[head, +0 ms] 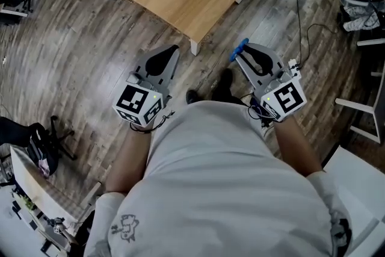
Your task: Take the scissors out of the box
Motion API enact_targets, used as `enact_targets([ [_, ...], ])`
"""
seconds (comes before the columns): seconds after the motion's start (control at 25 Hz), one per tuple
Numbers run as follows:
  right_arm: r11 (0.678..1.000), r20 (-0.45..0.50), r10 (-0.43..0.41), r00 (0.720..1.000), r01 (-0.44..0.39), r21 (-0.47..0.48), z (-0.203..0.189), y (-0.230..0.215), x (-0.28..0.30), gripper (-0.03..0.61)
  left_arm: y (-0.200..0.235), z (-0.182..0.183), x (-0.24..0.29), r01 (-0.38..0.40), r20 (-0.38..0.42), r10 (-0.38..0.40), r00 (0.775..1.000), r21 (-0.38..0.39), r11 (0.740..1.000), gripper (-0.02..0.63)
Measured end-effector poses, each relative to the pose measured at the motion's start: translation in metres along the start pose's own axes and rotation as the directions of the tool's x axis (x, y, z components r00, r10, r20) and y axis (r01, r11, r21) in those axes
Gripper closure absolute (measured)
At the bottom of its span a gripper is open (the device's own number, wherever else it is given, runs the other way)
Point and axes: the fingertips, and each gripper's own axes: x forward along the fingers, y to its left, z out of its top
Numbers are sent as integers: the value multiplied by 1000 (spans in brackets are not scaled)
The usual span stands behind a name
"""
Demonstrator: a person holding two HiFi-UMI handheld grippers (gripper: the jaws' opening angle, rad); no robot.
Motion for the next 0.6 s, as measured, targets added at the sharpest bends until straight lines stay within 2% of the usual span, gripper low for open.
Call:
enact_targets([
  [0.32, 998, 47, -58, 997, 58, 12, 11, 28, -1, 485, 3, -6, -26, 24, 15, -24, 1000, -4, 1000, 607],
  [0.6, 996, 64, -87, 994, 86, 5, 18, 30, -3, 485, 0, -2, -30, 38, 24, -38, 999, 9, 999, 609],
])
